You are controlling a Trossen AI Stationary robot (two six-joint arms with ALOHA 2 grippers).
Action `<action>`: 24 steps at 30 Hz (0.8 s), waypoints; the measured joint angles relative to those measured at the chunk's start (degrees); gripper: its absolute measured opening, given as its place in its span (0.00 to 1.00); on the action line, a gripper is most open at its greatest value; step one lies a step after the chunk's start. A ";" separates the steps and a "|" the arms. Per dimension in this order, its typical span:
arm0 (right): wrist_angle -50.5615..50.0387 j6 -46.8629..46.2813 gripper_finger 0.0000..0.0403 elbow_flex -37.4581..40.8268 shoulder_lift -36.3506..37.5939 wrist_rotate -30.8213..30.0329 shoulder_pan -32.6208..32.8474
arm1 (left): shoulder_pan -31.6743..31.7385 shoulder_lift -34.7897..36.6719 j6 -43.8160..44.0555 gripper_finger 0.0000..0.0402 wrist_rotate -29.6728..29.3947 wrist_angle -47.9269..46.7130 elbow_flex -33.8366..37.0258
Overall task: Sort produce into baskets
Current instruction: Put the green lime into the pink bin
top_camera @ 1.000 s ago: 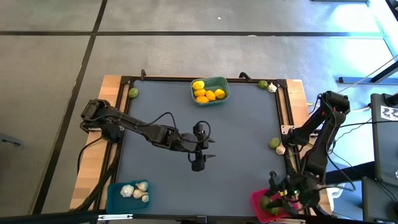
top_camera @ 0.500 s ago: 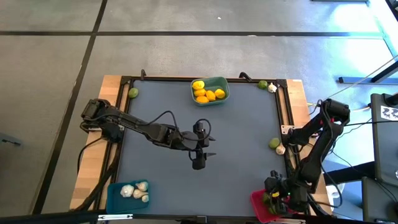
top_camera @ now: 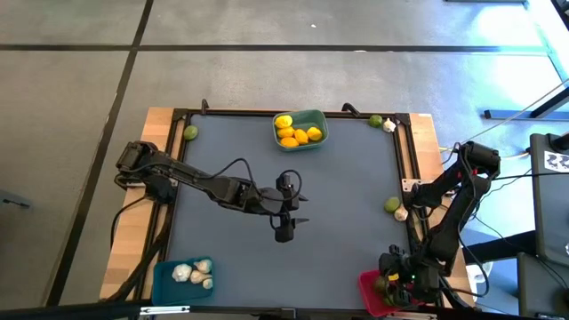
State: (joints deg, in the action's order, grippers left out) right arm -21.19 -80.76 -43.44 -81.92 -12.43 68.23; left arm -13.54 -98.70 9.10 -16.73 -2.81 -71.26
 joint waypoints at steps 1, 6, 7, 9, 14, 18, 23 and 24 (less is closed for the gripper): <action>0.02 0.03 0.67 -0.01 0.07 0.02 0.00 | 0.00 0.00 -0.02 0.70 0.00 0.00 0.00; -0.02 0.16 0.66 -0.02 2.84 2.03 -0.86 | 0.22 -0.02 0.02 0.70 -0.02 0.00 0.00; -0.06 0.18 0.65 0.00 3.78 2.04 -0.85 | 0.26 -0.02 -0.02 0.70 -0.02 0.00 0.00; -0.07 1.20 0.65 0.00 6.02 1.61 -0.87 | 0.26 -0.02 -0.26 0.70 -0.02 0.01 0.00; -2.89 6.63 0.63 -0.01 11.73 -4.67 -2.60 | 0.73 -0.02 -0.28 0.70 -0.02 0.00 0.00; -9.06 9.18 0.63 -0.02 15.77 -6.01 -5.92 | 1.32 -0.02 -0.24 0.70 -0.02 0.00 0.00; -20.70 11.48 0.63 -0.02 18.55 -6.01 -10.00 | 1.33 -0.02 -0.22 0.70 -0.02 0.00 0.00; -23.48 11.86 0.63 -0.02 18.90 -6.01 -10.92 | 1.33 -0.02 -0.22 0.70 -0.02 0.00 0.00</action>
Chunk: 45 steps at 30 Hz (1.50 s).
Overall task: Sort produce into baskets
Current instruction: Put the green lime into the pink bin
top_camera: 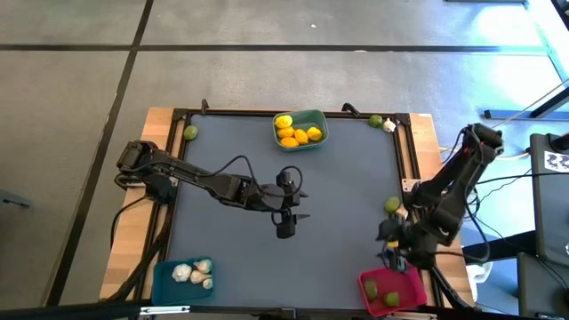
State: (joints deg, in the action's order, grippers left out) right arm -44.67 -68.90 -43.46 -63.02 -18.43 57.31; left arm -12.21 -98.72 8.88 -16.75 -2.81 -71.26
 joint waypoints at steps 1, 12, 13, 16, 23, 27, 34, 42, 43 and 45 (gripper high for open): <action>-2.95 0.16 0.63 0.00 0.30 -0.01 -0.80 | 0.00 0.00 0.00 0.70 0.00 0.00 0.00; -27.30 0.28 0.63 0.00 0.89 -0.05 -7.46 | 0.00 0.00 1.22 0.70 0.00 0.00 0.00; -27.62 0.37 0.63 0.00 0.89 -0.01 -7.60 | 0.00 0.00 1.22 0.70 0.00 0.00 0.00; -27.75 0.41 0.63 0.00 0.89 0.02 -7.57 | -0.02 0.00 1.22 0.70 0.00 0.00 0.00; -27.72 0.33 0.72 0.00 0.89 0.99 -7.59 | 0.00 0.00 1.20 0.70 0.00 0.00 0.00; -27.29 0.46 0.78 0.00 0.85 0.91 -9.18 | -0.02 0.00 1.19 0.70 0.00 0.00 0.00; -26.82 10.51 0.73 0.02 0.13 1.65 -19.42 | -0.02 0.00 0.81 0.70 0.00 -0.02 0.00; -26.97 26.05 0.65 0.02 -1.93 6.39 -32.42 | -0.02 0.00 1.05 0.70 0.00 -1.98 0.00; -27.01 27.85 0.65 0.02 -2.42 6.88 -33.68 | -0.02 0.00 1.07 0.70 0.00 -2.34 0.00; -27.49 31.04 0.65 0.02 -3.48 7.53 -35.94 | -0.02 0.00 1.07 0.70 0.00 -2.75 0.00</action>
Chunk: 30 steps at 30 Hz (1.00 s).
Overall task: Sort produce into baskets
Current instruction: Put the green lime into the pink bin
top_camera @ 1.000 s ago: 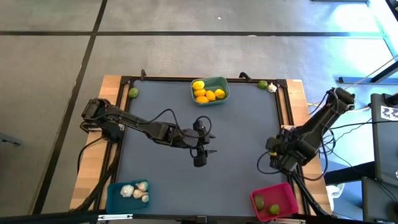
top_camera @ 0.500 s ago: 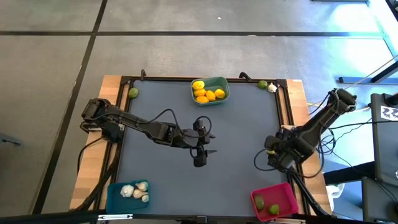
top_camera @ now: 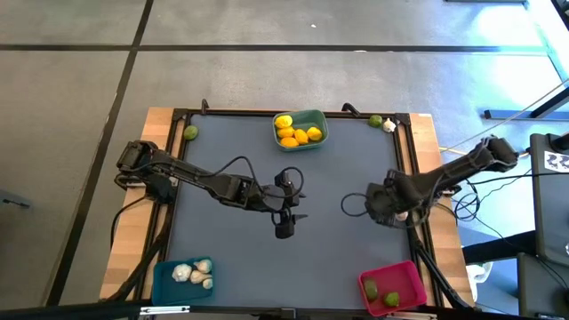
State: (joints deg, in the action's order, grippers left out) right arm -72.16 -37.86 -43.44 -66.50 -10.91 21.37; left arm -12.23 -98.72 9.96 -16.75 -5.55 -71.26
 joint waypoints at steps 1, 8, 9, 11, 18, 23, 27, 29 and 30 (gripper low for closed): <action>-0.28 1.37 0.65 0.00 -0.63 0.03 -0.93 | 0.00 0.00 0.01 0.70 0.01 0.00 0.00; -6.10 7.22 0.64 0.04 -6.44 0.23 -5.61 | -0.11 0.00 0.04 0.70 0.00 0.04 0.00; -6.31 8.19 0.64 0.04 -7.21 0.58 -6.04 | -0.11 0.00 0.05 0.70 0.00 0.08 0.00; -5.86 9.73 0.64 0.04 -8.49 1.81 -6.18 | -0.11 0.00 0.08 0.70 0.00 0.10 0.00; -5.19 14.36 0.64 0.04 -12.64 5.26 -6.04 | -0.11 0.00 0.13 0.70 0.00 0.13 0.00; -4.39 17.09 0.64 0.02 -15.81 7.59 -6.04 | -0.11 0.00 0.11 0.70 0.01 0.16 0.00; -4.02 19.05 0.64 0.04 -18.57 9.13 -6.04 | -0.11 0.00 -0.51 0.70 0.00 0.19 0.00; -3.90 19.94 0.64 0.04 -20.03 9.63 -6.02 | -0.11 0.00 -0.89 0.70 0.00 0.19 0.00; -3.89 20.27 0.64 0.03 -20.77 9.84 -6.04 | -0.11 0.00 -0.90 0.70 0.01 0.19 0.00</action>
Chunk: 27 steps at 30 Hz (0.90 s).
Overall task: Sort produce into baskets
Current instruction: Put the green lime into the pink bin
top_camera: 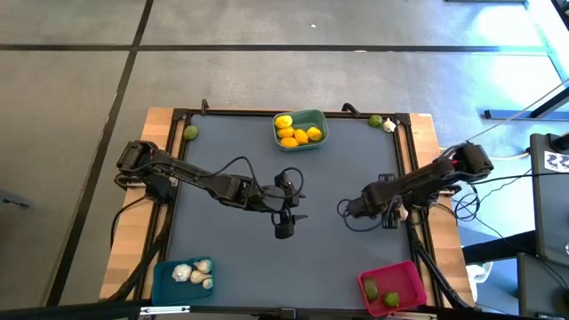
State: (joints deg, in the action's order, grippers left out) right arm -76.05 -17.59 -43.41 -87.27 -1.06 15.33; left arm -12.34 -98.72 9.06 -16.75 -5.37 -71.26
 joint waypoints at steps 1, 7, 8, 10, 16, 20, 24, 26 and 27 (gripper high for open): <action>-0.01 0.16 0.64 0.01 -0.78 0.09 0.00 | 0.00 0.00 0.00 0.70 0.00 -0.01 0.00; 1.23 1.43 0.64 -0.01 -5.31 -0.37 0.00 | 0.00 0.00 -0.44 0.70 0.01 0.00 0.00; 1.44 1.53 0.64 -0.01 -5.85 -0.37 0.00 | 0.00 0.00 -0.44 0.70 -0.01 0.00 0.00; 1.81 1.68 0.64 -0.03 -7.00 -0.47 0.00 | 0.00 0.00 -0.44 0.70 -0.01 0.00 0.00; 2.10 3.03 0.61 -0.07 -8.93 -1.43 0.00 | 0.00 0.00 -0.45 0.70 -0.01 0.00 0.00; 2.48 3.37 0.52 -0.08 -9.00 -1.99 0.02 | 0.00 0.00 -0.46 0.70 -0.01 0.02 0.00; 2.91 3.70 0.44 -0.07 -9.00 -2.13 0.02 | 0.00 0.00 -0.46 0.70 -0.01 0.02 0.00; 2.97 3.80 0.42 -0.05 -9.00 -2.31 0.02 | 0.00 0.00 -0.48 0.70 -0.01 0.02 0.00; 2.97 3.91 0.41 -0.05 -9.00 -2.39 0.06 | 0.00 0.00 -0.48 0.70 -0.01 0.01 0.00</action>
State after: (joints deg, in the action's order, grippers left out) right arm -73.08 -13.67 -43.46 -96.27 -3.45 15.40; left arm -12.34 -98.72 8.58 -16.75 -5.35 -71.26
